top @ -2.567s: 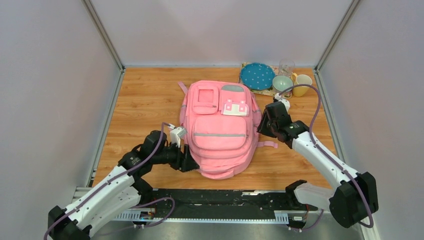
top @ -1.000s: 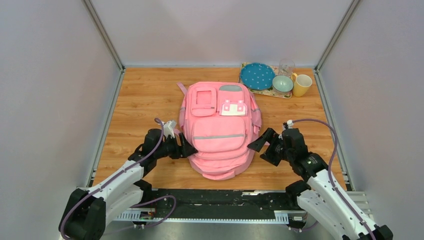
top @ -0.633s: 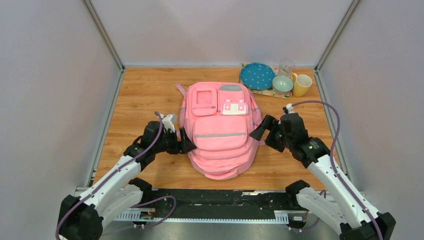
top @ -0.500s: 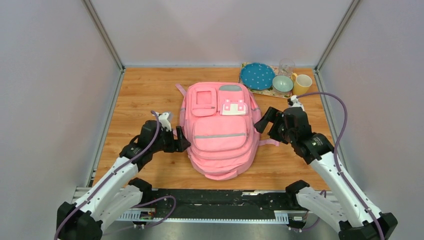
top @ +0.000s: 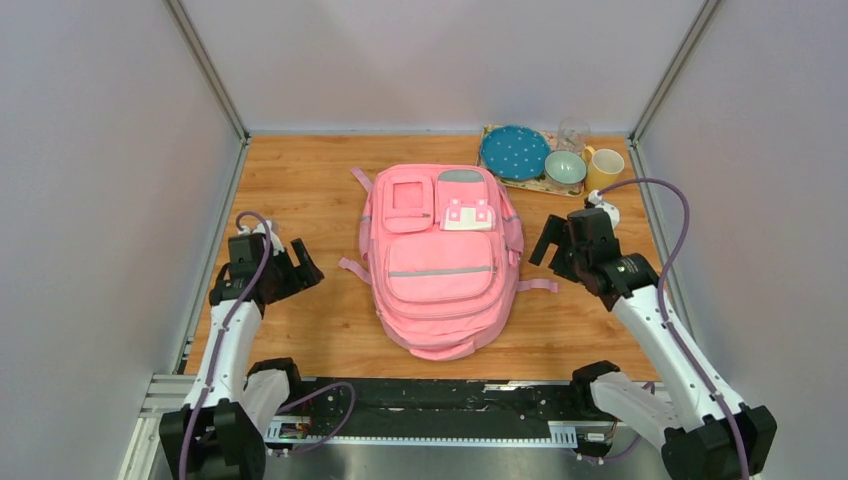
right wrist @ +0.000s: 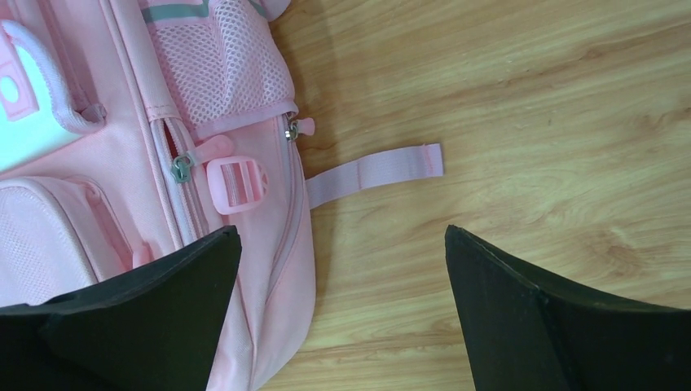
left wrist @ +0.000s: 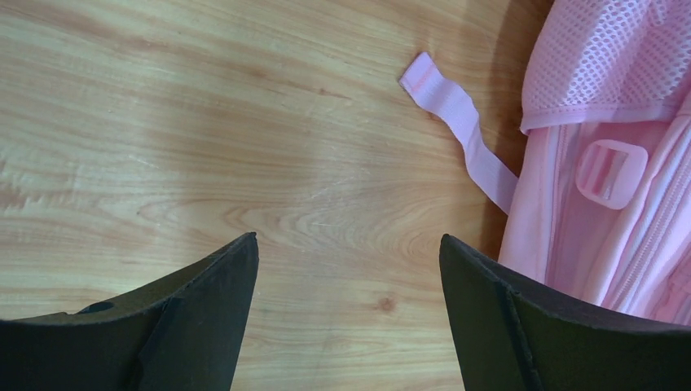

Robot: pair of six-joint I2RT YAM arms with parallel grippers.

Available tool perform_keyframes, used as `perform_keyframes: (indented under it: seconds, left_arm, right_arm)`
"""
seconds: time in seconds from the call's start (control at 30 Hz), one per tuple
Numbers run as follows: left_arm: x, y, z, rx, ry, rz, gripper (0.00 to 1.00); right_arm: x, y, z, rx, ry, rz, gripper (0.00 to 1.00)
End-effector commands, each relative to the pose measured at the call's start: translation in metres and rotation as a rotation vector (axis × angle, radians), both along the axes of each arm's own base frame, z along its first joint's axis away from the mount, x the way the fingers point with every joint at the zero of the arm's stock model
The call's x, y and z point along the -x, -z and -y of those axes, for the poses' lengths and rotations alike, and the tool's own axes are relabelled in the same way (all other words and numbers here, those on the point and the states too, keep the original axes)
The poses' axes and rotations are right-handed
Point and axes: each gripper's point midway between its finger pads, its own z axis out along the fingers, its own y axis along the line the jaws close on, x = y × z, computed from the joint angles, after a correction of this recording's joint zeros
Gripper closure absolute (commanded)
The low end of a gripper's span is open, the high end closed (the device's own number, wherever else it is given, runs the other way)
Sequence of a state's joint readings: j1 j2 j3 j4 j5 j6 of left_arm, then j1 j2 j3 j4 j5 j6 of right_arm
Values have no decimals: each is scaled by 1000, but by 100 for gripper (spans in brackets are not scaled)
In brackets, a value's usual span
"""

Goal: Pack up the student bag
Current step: Reset both arms

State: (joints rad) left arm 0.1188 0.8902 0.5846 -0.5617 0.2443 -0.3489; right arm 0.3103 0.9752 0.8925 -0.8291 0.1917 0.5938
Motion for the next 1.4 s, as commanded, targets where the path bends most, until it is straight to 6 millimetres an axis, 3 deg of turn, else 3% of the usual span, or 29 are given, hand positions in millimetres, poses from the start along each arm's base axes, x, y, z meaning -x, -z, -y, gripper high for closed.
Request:
perform_keyframes:
  seconds: [0.0,0.03,0.13,0.17,0.37,0.7,0.97,1.13,1.27,1.3,1.37]
  left_arm:
    - [1,-16,5,44,48,51,12]
    - [1,-18,0,19,23,76,12]
    - [5,-14,-6,-9,-6,101,11]
    - [6,-17,-6,-12,-7,126,11]
    - [8,-20,0,17,-7,182,11]
    - [12,-19,6,69,-27,151,11]
    - [15,-19,4,60,-42,152,11]
    - [14,-27,4,56,-32,175,11]
    - [6,-56,7,65,-21,238,11]
    - [1,-74,6,61,-15,281,11]
    - [-4,-92,8,71,-8,313,11]
  right_arm:
    - [-14,-29,23,85,40,209,1]
    - [-12,-24,27,101,46,218,1]
    - [-13,-35,39,105,119,319,1]
    - [-13,-28,42,111,126,338,1]
    - [-11,-43,43,147,43,552,1]
    - [-24,-11,72,308,166,451,1]
    - [-43,-2,63,272,180,456,1]
    - [-42,-26,52,214,133,497,1]
    - [-32,-92,21,75,-26,653,1]
    - [-28,-117,6,19,-98,707,1]
    - [-21,-137,-1,-21,-138,732,1]
